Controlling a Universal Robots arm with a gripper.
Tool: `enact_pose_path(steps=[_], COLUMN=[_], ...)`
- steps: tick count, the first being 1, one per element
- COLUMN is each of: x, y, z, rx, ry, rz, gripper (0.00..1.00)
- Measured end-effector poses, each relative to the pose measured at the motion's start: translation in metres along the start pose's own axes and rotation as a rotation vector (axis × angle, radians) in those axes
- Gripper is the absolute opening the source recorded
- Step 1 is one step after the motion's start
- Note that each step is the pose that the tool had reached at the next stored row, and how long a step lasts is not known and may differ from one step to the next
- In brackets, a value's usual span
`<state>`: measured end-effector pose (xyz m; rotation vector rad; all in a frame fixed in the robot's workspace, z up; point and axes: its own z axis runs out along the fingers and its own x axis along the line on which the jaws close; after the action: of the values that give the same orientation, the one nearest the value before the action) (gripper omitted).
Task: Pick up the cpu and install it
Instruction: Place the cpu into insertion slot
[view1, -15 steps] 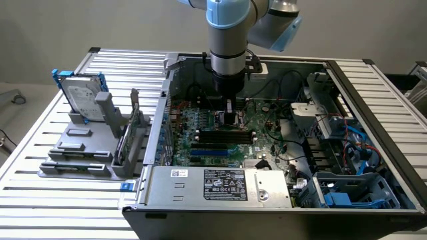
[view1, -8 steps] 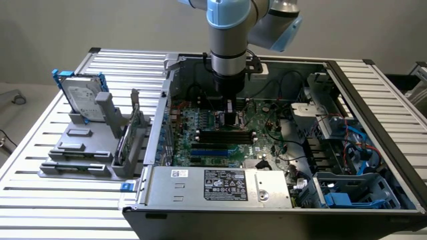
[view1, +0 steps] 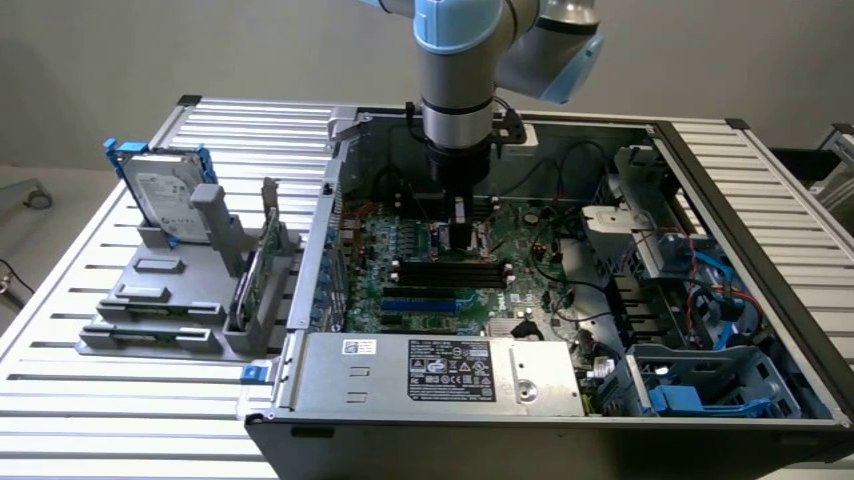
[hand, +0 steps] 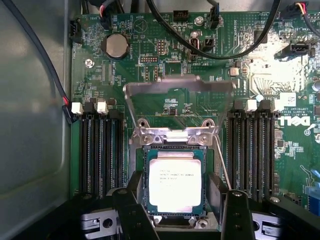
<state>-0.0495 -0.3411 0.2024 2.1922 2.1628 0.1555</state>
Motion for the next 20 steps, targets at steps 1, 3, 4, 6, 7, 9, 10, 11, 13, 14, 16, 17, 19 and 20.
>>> enact_pose_path(steps=[1, 3, 4, 6, 7, 9, 10, 11, 13, 14, 16, 17, 19, 20], x=[0.0, 0.0, 0.0, 0.0, 0.0, 0.0, 0.0, 0.001, 0.0, 0.0, 0.0, 0.0, 0.0, 0.0], y=[0.0003, 0.0007, 0.0006, -0.0005, -0.0014, -0.0035, -0.005, -0.0067, -0.0112, -0.0138, -0.0196, -0.0226, -0.0283, -0.0312], z=[-0.0029, -0.0079, -0.0099, -0.0134, -0.0152, -0.0183, -0.0198, -0.0212, -0.0234, -0.0242, -0.0256, -0.0263, -0.0277, -0.0284], rx=[0.0001, 0.0001, 0.0, 0.0001, 0.0001, 0.0002, 0.0002, 0.0002, 0.0009, 0.0016, 0.0042, 0.0067, 0.0138, 0.0179], ry=[-0.0002, -0.0002, 0.0, 0.0024, 0.0041, 0.007, 0.0087, 0.0106, 0.0158, 0.0188, 0.0265, 0.0321, 0.0436, 0.0493], rz=[0.0, 0.0, 0.0, 0.0, 0.0, 0.001, 0.001, 0.001, 0.002, 0.002, 0.003, 0.004, 0.005, 0.006], gripper=[0.63, 0.63, 0.63, 0.63, 0.63, 0.54, 0.54, 0.48, 0.42, 0.36, 0.24, 0.24, 0.13, 0.13])
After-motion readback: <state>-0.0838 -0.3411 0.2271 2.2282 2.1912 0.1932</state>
